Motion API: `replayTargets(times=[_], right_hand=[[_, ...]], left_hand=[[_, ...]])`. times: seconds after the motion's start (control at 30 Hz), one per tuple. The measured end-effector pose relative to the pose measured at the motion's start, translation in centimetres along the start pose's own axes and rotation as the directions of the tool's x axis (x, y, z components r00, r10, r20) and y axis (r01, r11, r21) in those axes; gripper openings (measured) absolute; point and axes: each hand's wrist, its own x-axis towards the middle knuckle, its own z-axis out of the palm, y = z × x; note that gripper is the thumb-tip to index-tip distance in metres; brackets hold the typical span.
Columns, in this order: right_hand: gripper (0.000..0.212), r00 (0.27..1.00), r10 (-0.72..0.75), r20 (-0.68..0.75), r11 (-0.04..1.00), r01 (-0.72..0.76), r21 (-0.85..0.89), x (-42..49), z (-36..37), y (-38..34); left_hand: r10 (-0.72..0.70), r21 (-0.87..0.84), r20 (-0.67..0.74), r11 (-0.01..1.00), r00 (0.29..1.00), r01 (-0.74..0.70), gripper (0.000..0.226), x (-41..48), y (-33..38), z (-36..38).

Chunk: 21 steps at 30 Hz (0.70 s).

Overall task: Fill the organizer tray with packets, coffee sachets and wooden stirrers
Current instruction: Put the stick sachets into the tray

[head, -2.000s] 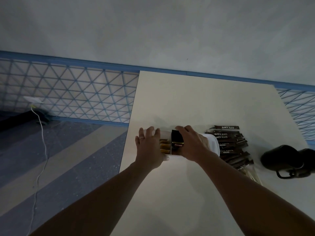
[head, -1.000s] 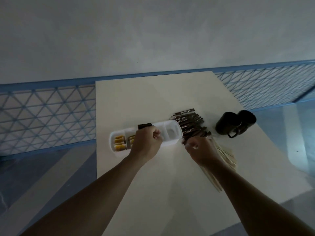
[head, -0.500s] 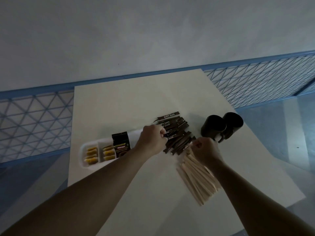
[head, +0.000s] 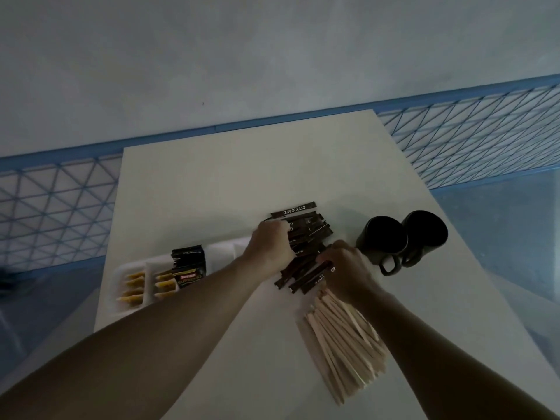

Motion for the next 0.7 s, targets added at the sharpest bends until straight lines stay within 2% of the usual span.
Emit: replayTargets(times=[0.1,0.2,0.33,0.43,0.53,0.7], right_hand=[[0.03,0.99,-0.098,0.097,0.994,0.102,-0.046,0.6,-0.1,0.2],[0.039,0.981,-0.125,0.147,0.989,0.135,-0.066,1.3,-0.2,0.5],[0.04,0.979,-0.157,0.13,0.979,0.172,-0.112,2.1,-0.3,0.3],[0.048,0.98,-0.165,0.108,0.979,0.177,-0.106,2.5,0.0,0.4],[0.051,0.977,-0.179,0.115,0.974,0.192,-0.118,2.7,0.1,0.4],[0.042,0.969,-0.218,0.116,0.963,0.232,-0.134,3.0,-0.2,0.3]], left_hand=[[-0.006,0.032,0.012,0.999,1.0,0.005,0.023,1.0,0.1,0.6],[-0.011,0.06,0.02,0.998,1.0,0.01,0.024,1.9,0.2,1.4],[-0.041,0.092,0.026,0.995,0.999,0.038,0.032,2.6,0.0,2.4],[-0.056,0.122,0.018,0.991,0.998,0.054,0.038,3.1,0.0,2.8],[-0.084,0.134,0.012,0.988,0.996,0.082,0.033,3.5,0.1,2.9],[-0.129,0.169,0.013,0.978,0.992,0.125,0.027,4.1,0.3,3.1]])
